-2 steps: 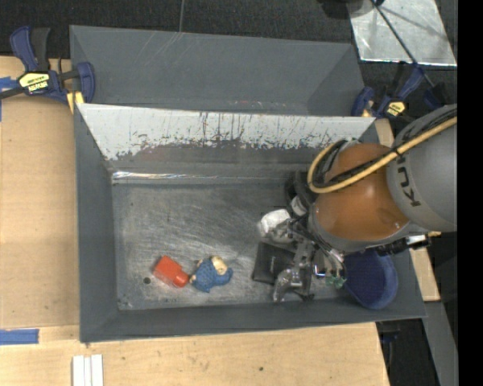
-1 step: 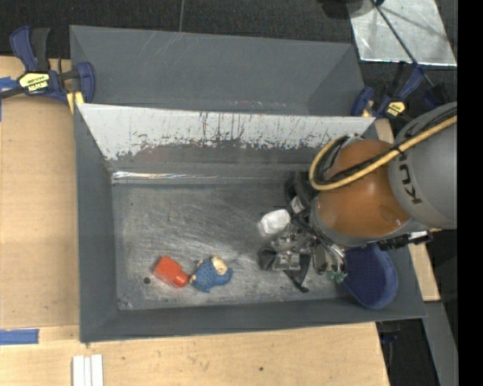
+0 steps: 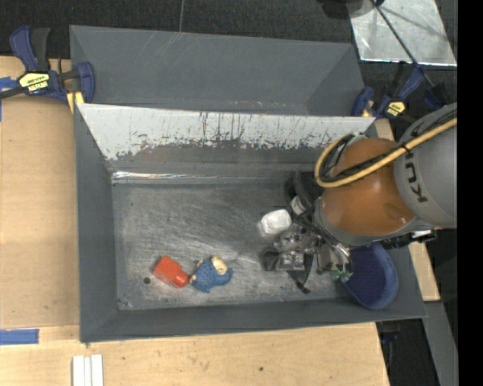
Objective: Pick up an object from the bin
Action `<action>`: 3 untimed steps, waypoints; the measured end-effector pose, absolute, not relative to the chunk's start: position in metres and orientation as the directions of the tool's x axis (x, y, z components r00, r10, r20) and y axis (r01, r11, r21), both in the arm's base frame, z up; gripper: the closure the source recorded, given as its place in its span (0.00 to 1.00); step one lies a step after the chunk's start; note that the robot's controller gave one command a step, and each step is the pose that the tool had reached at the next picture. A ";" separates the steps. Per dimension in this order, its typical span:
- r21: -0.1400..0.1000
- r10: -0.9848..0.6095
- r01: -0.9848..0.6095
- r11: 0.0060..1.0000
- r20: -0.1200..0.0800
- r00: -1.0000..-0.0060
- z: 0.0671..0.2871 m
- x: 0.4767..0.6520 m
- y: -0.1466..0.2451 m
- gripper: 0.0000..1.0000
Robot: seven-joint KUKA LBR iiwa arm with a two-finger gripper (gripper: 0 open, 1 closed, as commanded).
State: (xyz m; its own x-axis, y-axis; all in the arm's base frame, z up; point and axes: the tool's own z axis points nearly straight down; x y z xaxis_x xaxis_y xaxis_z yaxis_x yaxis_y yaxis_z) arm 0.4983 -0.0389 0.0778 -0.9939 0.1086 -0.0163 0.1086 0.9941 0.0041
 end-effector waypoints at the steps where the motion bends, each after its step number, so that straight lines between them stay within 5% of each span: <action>1: 0.001 0.109 0.109 0.994 -0.007 -0.994 0.076 0.496 -0.041 0.00; 2: 0.001 0.110 0.110 0.994 -0.021 -0.994 0.078 0.499 -0.041 1.00; 3: 0.000 0.109 0.109 0.994 -0.006 -0.994 0.076 0.495 -0.041 0.00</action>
Offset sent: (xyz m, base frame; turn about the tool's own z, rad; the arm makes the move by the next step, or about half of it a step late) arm 0.0000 0.0000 0.0000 0.0000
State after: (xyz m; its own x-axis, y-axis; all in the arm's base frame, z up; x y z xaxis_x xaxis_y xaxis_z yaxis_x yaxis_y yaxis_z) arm 0.4955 -0.0407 0.0756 -0.9940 0.1091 -0.0055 0.1091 0.9940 0.0002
